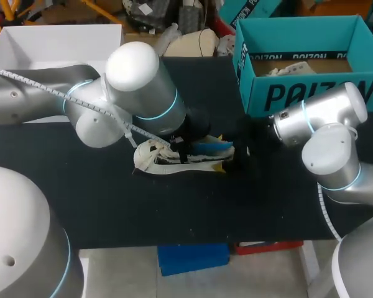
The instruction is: Take the shoe out of the shoebox, open the shoe tongue, remove and reinsert the insole, then place the shoe into the shoebox
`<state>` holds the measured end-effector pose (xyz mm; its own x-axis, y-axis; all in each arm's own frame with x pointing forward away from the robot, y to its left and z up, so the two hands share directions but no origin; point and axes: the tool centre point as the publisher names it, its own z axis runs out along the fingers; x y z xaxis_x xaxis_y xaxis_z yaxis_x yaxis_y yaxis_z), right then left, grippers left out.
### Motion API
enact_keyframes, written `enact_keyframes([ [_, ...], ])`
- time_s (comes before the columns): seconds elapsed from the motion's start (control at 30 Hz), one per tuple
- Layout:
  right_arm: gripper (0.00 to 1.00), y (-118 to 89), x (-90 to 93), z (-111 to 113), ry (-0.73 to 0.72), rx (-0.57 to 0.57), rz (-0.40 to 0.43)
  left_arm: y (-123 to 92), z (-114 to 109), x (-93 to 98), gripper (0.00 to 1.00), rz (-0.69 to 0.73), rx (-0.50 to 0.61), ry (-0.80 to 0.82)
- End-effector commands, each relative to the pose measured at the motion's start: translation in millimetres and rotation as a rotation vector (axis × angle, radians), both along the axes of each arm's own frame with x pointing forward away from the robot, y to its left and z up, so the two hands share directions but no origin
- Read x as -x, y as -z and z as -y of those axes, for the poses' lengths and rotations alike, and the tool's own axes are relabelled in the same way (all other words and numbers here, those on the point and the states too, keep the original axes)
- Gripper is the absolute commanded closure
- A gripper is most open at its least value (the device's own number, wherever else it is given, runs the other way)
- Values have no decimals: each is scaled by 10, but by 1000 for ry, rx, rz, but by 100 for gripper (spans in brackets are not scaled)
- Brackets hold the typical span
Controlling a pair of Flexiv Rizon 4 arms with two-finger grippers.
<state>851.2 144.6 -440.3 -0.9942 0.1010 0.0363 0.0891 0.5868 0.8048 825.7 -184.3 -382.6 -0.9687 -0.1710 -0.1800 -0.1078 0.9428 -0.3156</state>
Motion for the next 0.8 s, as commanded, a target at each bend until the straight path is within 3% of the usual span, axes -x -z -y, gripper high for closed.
enact_keyframes([
  [0.03,100,39,-6,-2,1,1,-1,109,113,-31,100,-7,12,18],
  [0.23,100,39,-6,-2,1,1,-1,131,140,-64,98,-8,39,50],
  [0.37,100,39,-6,-2,1,1,-1,124,154,-70,62,-14,73,88],
  [0.8,100,39,-6,-2,1,1,-1,171,392,-75,66,58,88,129],
])
